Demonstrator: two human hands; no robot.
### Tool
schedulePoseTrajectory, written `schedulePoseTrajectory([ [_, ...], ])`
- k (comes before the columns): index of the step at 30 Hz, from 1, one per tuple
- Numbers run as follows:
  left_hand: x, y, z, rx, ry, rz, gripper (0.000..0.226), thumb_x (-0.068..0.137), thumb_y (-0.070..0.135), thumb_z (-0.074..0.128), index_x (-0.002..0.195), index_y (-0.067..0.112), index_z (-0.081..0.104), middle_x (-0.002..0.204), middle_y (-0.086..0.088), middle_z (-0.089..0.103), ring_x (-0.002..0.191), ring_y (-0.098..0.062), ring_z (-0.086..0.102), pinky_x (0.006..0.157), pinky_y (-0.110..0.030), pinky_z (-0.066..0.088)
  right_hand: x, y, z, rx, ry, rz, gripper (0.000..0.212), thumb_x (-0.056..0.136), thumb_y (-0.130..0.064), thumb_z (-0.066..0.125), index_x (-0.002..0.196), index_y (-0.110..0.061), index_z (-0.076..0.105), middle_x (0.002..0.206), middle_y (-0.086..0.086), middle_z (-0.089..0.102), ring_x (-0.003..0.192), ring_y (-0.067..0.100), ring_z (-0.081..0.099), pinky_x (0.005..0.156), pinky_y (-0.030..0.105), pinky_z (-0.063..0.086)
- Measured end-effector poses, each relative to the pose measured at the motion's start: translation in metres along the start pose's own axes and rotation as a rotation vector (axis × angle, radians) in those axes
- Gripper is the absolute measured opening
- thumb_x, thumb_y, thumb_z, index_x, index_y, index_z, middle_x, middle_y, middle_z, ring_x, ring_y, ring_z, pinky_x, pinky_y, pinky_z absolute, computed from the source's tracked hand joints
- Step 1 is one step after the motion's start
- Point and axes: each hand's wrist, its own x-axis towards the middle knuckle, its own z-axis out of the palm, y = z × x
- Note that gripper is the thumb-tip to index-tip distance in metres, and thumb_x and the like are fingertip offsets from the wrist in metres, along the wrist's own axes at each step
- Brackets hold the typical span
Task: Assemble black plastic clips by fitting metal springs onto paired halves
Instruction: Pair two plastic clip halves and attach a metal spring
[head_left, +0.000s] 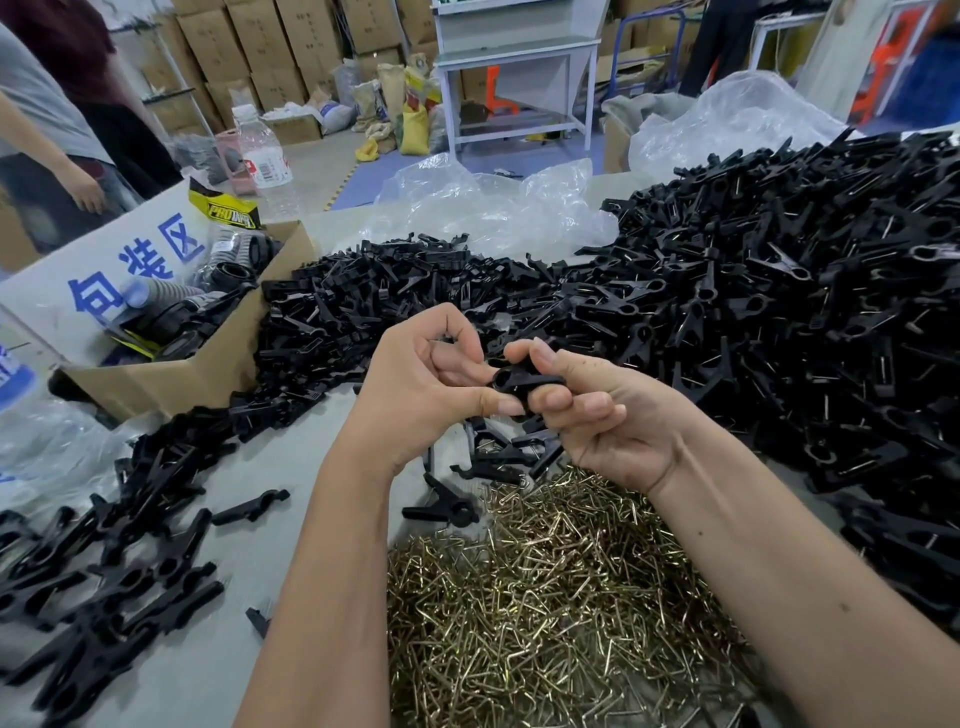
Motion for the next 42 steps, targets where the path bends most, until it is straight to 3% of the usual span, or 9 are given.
schedulePoseTrajectory([
  [5, 0.002, -0.003, -0.002, 0.089, 0.088, -0.035, 0.041, 0.069, 0.008, 0.095, 0.093, 0.017, 0.063, 0.082, -0.002, 0.079, 0.071, -0.022, 0.075, 0.069, -0.032, 0.062, 0.003, 0.003, 0.005, -0.209, 0.103, -0.283, 0.023, 0.088, -0.027, 0.068, 0.102, -0.014, 0.082, 0.063, 0.003, 0.059, 0.039, 0.003, 0.050, 0.033, 0.010, 0.038],
  [8, 0.001, -0.016, -0.014, 0.464, 0.389, -0.190, 0.027, 0.078, 0.014, 0.090, 0.083, 0.025, 0.066, 0.080, 0.009, 0.076, 0.074, -0.009, 0.071, 0.067, -0.022, 0.055, 0.005, -0.003, 0.003, -0.423, 0.337, -0.545, 0.033, 0.087, -0.028, 0.071, 0.117, -0.018, 0.078, 0.069, 0.006, 0.067, 0.050, 0.011, 0.057, 0.041, 0.017, 0.045],
  [13, 0.000, -0.026, -0.028, 0.625, 0.507, -0.403, 0.020, 0.081, 0.026, 0.087, 0.081, 0.028, 0.066, 0.079, 0.010, 0.069, 0.076, -0.007, 0.066, 0.060, -0.024, 0.041, 0.007, -0.007, -0.002, -0.668, 0.507, -0.726, 0.079, 0.102, -0.001, 0.060, 0.163, -0.034, 0.023, 0.108, 0.014, 0.073, 0.087, 0.027, 0.076, 0.071, 0.034, 0.064],
  [17, 0.001, -0.022, -0.025, 0.625, 0.337, -0.474, 0.022, 0.078, 0.034, 0.090, 0.085, 0.031, 0.069, 0.088, 0.009, 0.067, 0.082, -0.013, 0.065, 0.066, -0.028, 0.049, 0.009, 0.002, -0.003, -1.152, 0.667, -0.787, 0.043, 0.098, -0.001, 0.066, 0.138, -0.017, 0.064, 0.090, 0.001, 0.074, 0.068, 0.013, 0.073, 0.058, 0.021, 0.058],
  [20, 0.001, -0.021, -0.024, 0.665, 0.295, -0.492, 0.027, 0.076, 0.030, 0.091, 0.091, 0.033, 0.069, 0.093, 0.011, 0.063, 0.087, -0.013, 0.061, 0.066, -0.028, 0.048, 0.010, 0.016, 0.003, -1.716, 0.538, -0.833, 0.023, 0.096, -0.007, 0.069, 0.115, -0.018, 0.078, 0.100, -0.006, 0.076, 0.082, -0.001, 0.064, 0.078, 0.020, 0.057],
  [26, -0.002, -0.020, -0.023, 0.673, 0.278, -0.441, 0.019, 0.078, 0.018, 0.089, 0.074, 0.026, 0.072, 0.070, 0.006, 0.070, 0.066, -0.010, 0.064, 0.056, -0.023, 0.042, 0.022, 0.044, 0.003, -2.295, 0.234, -0.429, 0.040, 0.108, -0.044, 0.040, 0.147, -0.040, 0.051, 0.162, -0.005, 0.036, 0.150, 0.027, 0.015, 0.112, 0.052, 0.023],
  [32, -0.003, -0.020, -0.025, 0.522, 0.433, -0.314, 0.016, 0.089, 0.015, 0.079, 0.078, 0.026, 0.075, 0.058, 0.011, 0.067, 0.057, 0.004, 0.063, 0.051, -0.012, 0.047, 0.021, 0.041, -0.001, -2.173, 0.349, -0.535, 0.023, 0.100, -0.038, 0.062, 0.118, -0.032, 0.075, 0.124, -0.018, 0.060, 0.132, 0.011, 0.035, 0.105, 0.039, 0.025],
  [36, 0.000, -0.017, -0.028, 0.438, 0.539, -0.181, 0.015, 0.099, 0.022, 0.068, 0.090, 0.032, 0.075, 0.083, 0.013, 0.071, 0.074, 0.000, 0.062, 0.068, -0.021, 0.045, 0.016, 0.033, 0.000, -2.102, 0.435, -0.626, 0.031, 0.089, 0.000, 0.072, 0.107, -0.024, 0.078, 0.106, -0.012, 0.069, 0.112, 0.014, 0.054, 0.099, 0.037, 0.041],
  [42, 0.004, -0.009, -0.022, 0.048, 0.519, -0.172, 0.029, 0.107, 0.019, 0.055, 0.089, 0.024, 0.076, 0.078, 0.006, 0.070, 0.071, -0.007, 0.067, 0.067, -0.029, 0.060, 0.013, 0.026, 0.005, -1.428, 0.568, -0.877, 0.017, 0.089, -0.011, 0.081, 0.103, -0.016, 0.074, 0.088, -0.007, 0.075, 0.075, 0.004, 0.072, 0.073, 0.016, 0.057],
])
